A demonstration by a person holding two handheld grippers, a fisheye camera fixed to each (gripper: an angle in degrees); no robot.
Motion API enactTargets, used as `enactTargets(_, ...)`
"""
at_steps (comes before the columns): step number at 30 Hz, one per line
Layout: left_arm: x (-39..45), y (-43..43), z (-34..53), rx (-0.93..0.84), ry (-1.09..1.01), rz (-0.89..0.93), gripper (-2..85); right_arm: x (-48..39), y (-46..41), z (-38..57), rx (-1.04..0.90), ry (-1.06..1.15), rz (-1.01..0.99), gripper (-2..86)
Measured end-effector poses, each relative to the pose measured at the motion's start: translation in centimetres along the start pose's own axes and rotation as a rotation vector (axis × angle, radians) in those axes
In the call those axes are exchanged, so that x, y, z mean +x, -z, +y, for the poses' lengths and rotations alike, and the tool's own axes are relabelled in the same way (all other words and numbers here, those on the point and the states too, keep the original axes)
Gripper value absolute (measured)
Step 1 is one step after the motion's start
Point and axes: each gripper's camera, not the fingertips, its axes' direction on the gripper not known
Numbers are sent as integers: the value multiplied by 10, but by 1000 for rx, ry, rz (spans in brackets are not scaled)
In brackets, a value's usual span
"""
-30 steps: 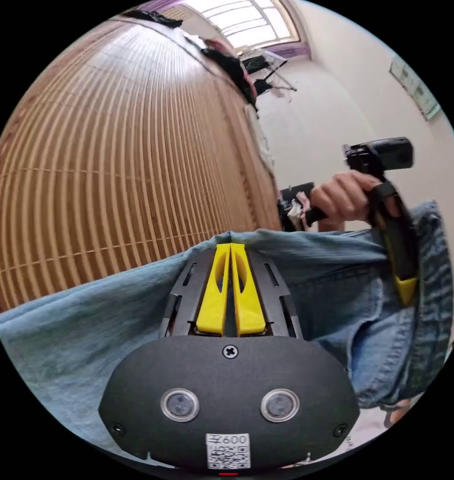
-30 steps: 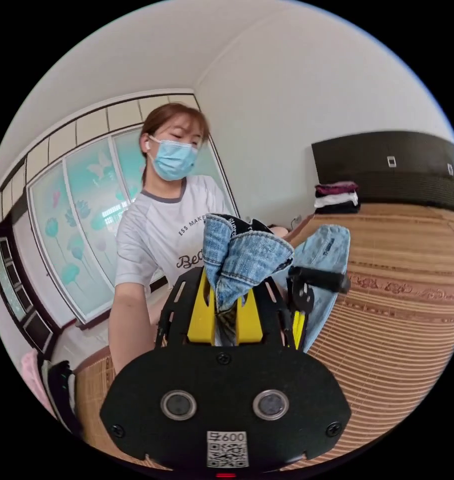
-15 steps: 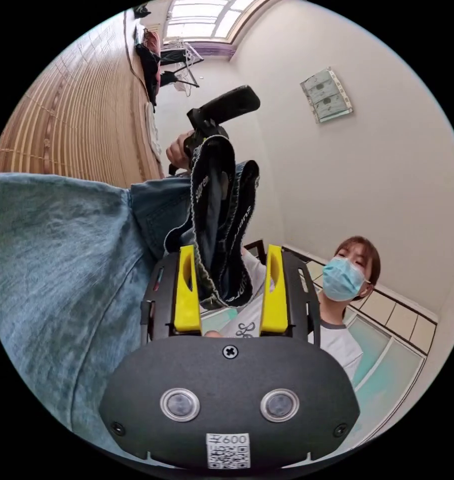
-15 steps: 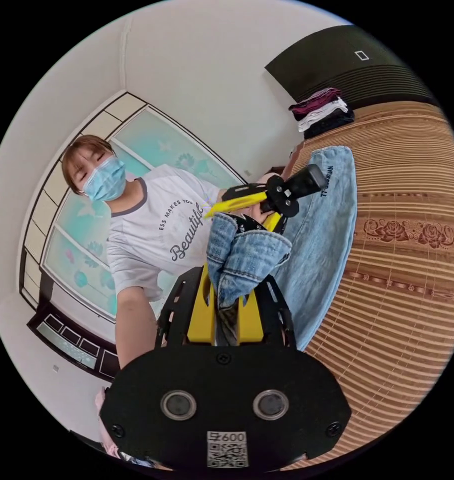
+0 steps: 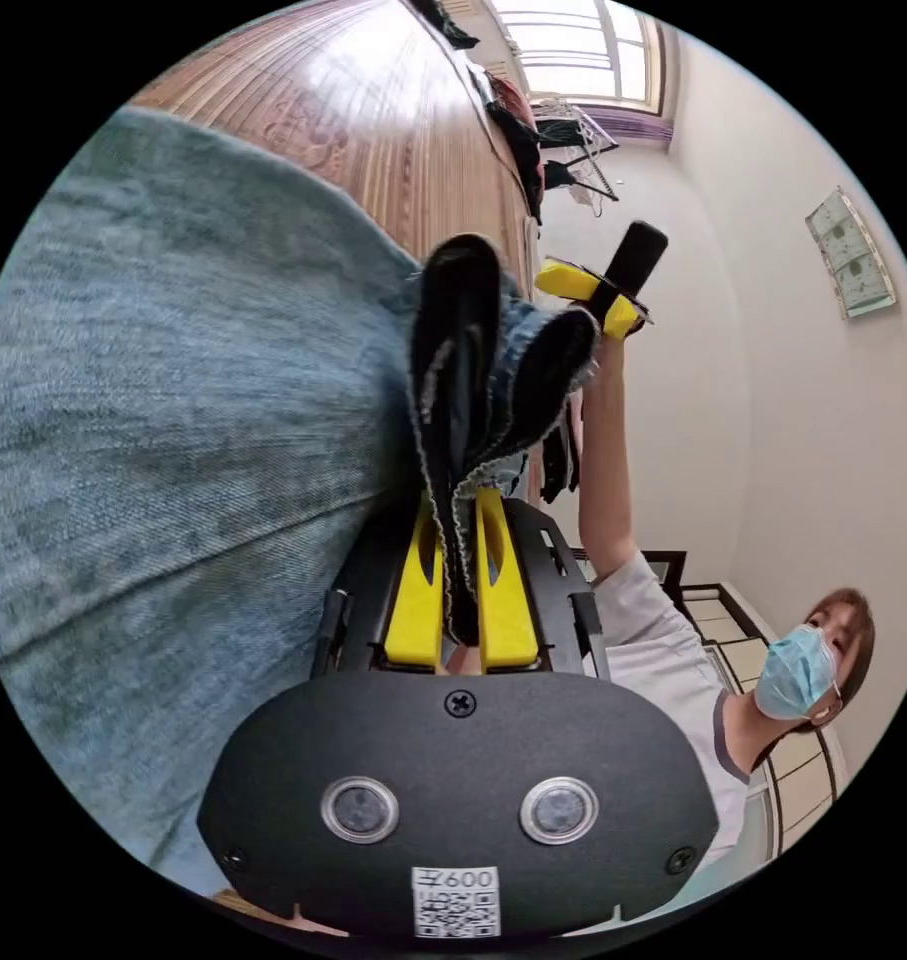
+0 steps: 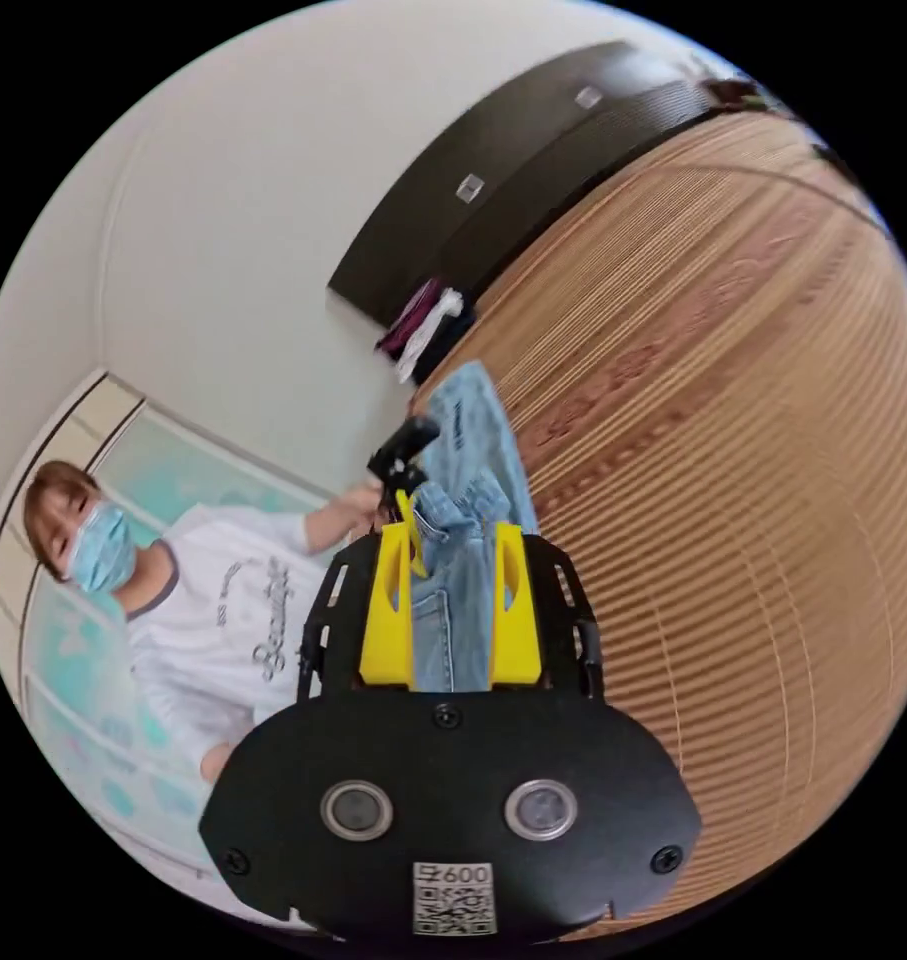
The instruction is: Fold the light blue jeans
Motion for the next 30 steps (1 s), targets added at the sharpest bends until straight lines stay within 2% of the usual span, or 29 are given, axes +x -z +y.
enactTargets(2, 15, -4, 1, -6, -13, -35, 58, -17, 31, 87, 135, 14, 229, 27)
enactTargets(3, 20, -6, 0, -10, -17, -52, 58, -19, 31, 107, 139, 7, 267, 16)
enactTargets(5, 35, -8, -2, -33, -14, -88, 58, -18, 6, 175, 77, 0, 266, -1)
enactTargets(9, 48, -9, -1, -48, 4, -94, 59, -31, -34, 287, 130, 23, 183, 0)
enactTargets(12, 55, -7, 4, -36, 21, -85, 58, -98, -100, 394, 131, 116, 433, 24)
enactTargets(14, 58, -5, 7, -35, 41, -66, 59, -146, -167, 486, 98, 144, 687, 46)
enactTargets(17, 64, -1, 11, -39, 49, -62, 59, -174, -244, 582, 29, 188, 818, 55)
enactTargets(21, 69, 4, 14, -50, 49, -60, 60, -141, -330, 645, -196, 206, 992, 31)
enactTargets(23, 69, 9, 18, -50, 44, -48, 60, -85, -355, 676, -321, 121, 1062, 19)
enactTargets(30, 62, 27, 36, -25, 8, 26, 59, -27, -307, 788, -163, 25, 1011, -5)
